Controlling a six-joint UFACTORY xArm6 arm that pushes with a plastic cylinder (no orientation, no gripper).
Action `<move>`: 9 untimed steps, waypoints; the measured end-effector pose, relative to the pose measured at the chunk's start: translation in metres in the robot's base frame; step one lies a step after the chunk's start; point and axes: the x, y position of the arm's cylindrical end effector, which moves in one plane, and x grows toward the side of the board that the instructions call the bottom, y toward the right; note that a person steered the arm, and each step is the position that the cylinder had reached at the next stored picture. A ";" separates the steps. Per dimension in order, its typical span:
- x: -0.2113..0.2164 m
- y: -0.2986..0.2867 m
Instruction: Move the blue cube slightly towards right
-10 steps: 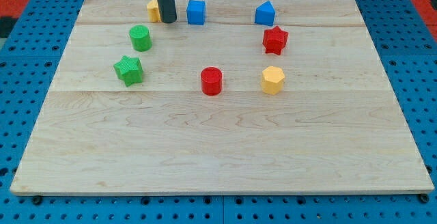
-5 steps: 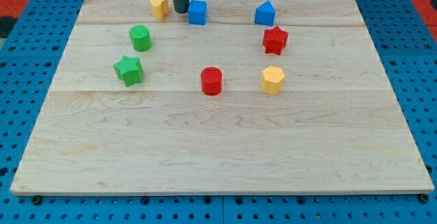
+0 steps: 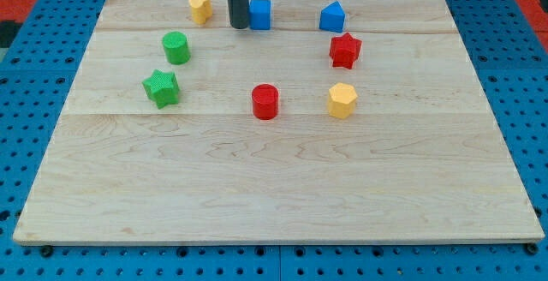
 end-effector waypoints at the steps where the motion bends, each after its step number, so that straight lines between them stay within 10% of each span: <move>1: -0.002 0.005; 9: -0.025 -0.030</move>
